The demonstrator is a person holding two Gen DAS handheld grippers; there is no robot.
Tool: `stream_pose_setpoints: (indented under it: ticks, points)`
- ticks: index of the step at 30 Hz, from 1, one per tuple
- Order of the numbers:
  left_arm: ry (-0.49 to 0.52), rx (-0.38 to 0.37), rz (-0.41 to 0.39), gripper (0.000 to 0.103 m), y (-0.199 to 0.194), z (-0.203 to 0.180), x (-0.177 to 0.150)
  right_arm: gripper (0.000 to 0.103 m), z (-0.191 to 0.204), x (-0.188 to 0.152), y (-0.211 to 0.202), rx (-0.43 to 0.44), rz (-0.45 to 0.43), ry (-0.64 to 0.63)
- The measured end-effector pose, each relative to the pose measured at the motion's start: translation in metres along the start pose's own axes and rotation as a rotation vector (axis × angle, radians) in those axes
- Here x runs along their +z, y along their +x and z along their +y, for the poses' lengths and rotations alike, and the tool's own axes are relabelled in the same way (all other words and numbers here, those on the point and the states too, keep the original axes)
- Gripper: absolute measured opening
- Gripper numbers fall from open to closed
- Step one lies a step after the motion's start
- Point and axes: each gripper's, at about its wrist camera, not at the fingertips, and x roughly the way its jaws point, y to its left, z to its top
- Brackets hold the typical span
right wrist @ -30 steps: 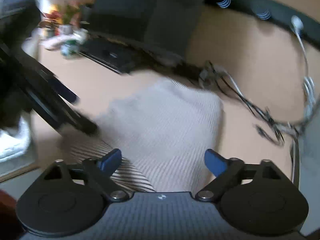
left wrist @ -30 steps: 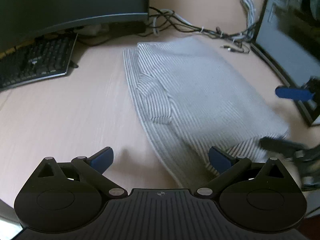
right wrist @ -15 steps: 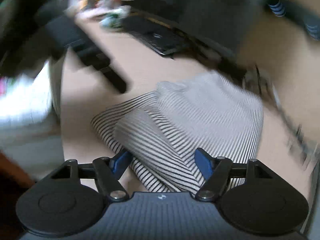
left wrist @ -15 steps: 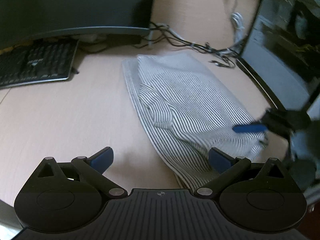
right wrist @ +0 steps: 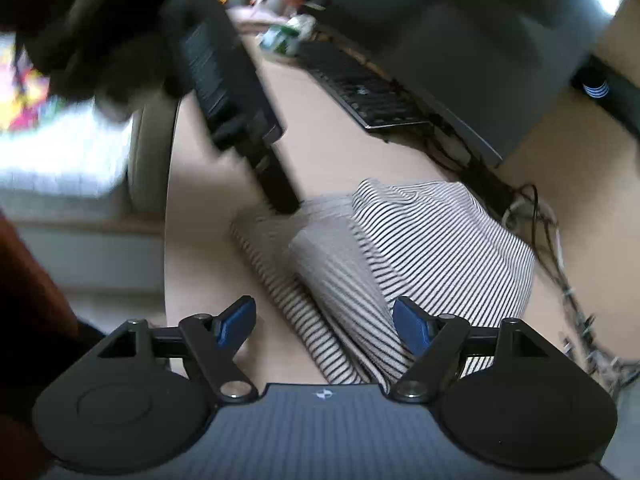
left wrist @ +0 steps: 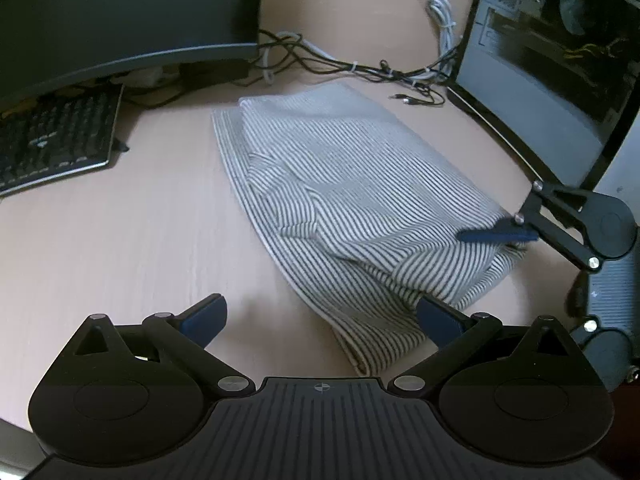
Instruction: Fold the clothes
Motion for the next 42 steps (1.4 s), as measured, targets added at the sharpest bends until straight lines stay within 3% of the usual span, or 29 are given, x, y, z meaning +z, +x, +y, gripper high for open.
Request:
stream_pose_setpoints:
  ticks: [2,7,10,13,15,18,20,23,28,29,30,31,32,37,39,42]
  points:
    - [0.022,-0.009,0.006,0.103,-0.002,-0.004,0.0,0.059,-0.003,-0.001,0.004,-0.037,0.002,0.022]
    - [0.085,-0.037,0.02,0.103,-0.006,-0.012,-0.006,0.058,-0.063,-0.002,0.015,0.11,0.045,0.503]
    - [0.123,-0.021,0.049,0.103,0.001,-0.017,-0.013,0.058,-0.086,-0.007,0.02,0.178,0.053,0.678]
    - [0.174,0.051,0.068,0.103,0.016,-0.024,-0.015,0.058,-0.094,-0.01,0.023,0.203,0.057,0.726]
    - [0.199,0.121,0.067,0.103,0.028,-0.029,-0.013,0.058,-0.092,-0.01,0.021,0.203,0.059,0.713]
    - [0.123,0.173,0.048,0.103,0.036,-0.024,0.0,0.065,-0.078,-0.002,0.014,0.145,0.063,0.535]
    - [0.013,0.132,0.039,0.103,0.036,-0.012,0.011,0.086,-0.063,0.005,0.006,0.04,0.042,0.362]
    - [-0.136,0.069,0.049,0.103,0.037,0.004,0.021,0.092,-0.047,0.002,0.0,-0.073,0.02,0.207]
    - [-0.302,-0.013,0.075,0.103,0.042,0.021,0.019,0.091,-0.02,-0.011,0.02,-0.142,0.029,0.088]
    - [-0.314,-0.019,0.076,0.103,0.041,0.021,0.017,0.085,-0.017,-0.011,0.022,-0.17,0.015,0.053]
    - [-0.314,-0.02,0.072,0.103,0.039,0.022,0.017,0.073,-0.015,-0.009,0.026,-0.188,0.02,0.014]
    - [-0.312,-0.022,0.068,0.103,0.037,0.022,0.016,0.043,-0.015,-0.007,0.028,-0.185,0.029,-0.017]
    - [-0.304,-0.035,0.055,0.103,0.03,0.023,0.016,0.032,-0.019,-0.004,0.027,-0.167,0.034,-0.026]
    - [-0.309,-0.123,-0.114,0.103,-0.023,0.046,0.025,0.026,-0.043,0.009,0.008,-0.119,0.057,0.035]
    - [-0.285,-0.095,-0.15,0.103,-0.029,0.056,0.038,0.025,-0.048,0.009,0.002,-0.072,0.089,0.082]
    - [-0.187,-0.082,-0.14,0.103,-0.006,0.055,0.06,0.025,-0.047,0.013,-0.007,0.024,0.14,0.129]
